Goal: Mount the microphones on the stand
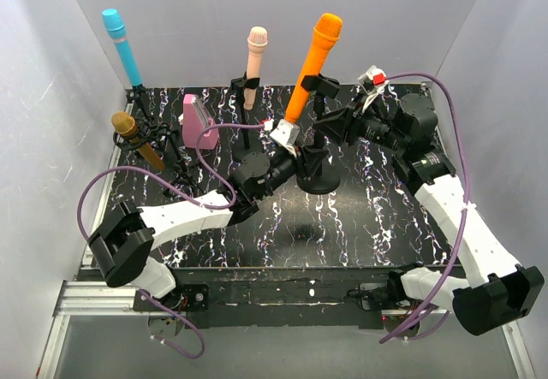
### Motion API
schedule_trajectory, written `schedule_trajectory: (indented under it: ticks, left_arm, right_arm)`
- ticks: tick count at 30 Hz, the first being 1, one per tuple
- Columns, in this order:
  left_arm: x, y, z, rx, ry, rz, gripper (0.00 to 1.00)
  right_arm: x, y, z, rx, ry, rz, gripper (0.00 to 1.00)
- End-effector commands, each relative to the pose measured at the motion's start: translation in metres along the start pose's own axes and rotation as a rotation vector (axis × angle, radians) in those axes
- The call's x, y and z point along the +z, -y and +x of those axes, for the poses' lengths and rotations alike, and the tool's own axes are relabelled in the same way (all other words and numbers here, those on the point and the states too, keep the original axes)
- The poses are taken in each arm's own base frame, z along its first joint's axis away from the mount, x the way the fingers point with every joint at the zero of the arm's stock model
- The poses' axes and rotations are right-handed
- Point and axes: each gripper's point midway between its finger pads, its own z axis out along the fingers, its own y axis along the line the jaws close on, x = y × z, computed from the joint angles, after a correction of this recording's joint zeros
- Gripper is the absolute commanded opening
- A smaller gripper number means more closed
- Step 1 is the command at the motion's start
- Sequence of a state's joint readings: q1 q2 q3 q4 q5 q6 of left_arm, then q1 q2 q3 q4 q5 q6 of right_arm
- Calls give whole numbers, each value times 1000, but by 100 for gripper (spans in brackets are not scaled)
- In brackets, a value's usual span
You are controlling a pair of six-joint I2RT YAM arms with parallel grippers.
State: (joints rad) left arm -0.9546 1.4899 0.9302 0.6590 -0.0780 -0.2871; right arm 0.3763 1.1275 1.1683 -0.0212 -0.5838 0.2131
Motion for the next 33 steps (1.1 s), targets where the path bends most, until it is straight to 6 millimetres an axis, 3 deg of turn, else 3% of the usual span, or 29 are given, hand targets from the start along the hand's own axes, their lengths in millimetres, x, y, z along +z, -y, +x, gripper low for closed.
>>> schedule_trajectory:
  ticks: [1,8,10,12,16,17,19,21,25,28,31,33]
  left_arm:
    - [7,29,-66,-49,186,88,0]
    - [8,29,-61,-50,170,86,0]
    - [9,29,-62,-50,170,86,0]
    - [9,28,-60,-55,161,81,0]
    - [2,24,-58,-70,144,57,60]
    - [-2,24,-57,-68,138,55,71]
    - [-12,19,-52,-63,114,41,87]
    - [-26,16,-48,-56,91,35,92]
    - [-62,6,-24,-49,14,12,96]
    - [-93,-1,-21,-58,1,-18,98]
    - [-122,-13,-16,-81,-7,-69,98]
    - [-137,-18,-16,-84,-2,-92,98]
  right_arm:
    - [10,-8,-21,-119,107,-70,39]
    - [14,-6,-17,-175,116,-89,32]
    - [15,-2,-15,-204,115,-83,21]
    - [16,-1,-14,-211,118,-81,2]
    - [13,13,-14,-224,135,-42,1]
    - [11,17,-16,-227,146,-28,1]
    - [9,29,-13,-233,152,2,1]
    - [6,44,-10,-254,158,37,1]
    - [1,84,5,-297,174,118,1]
    - [-8,114,5,-398,268,128,1]
    - [-4,159,54,-308,181,174,1]
    - [6,181,69,-269,147,187,1]
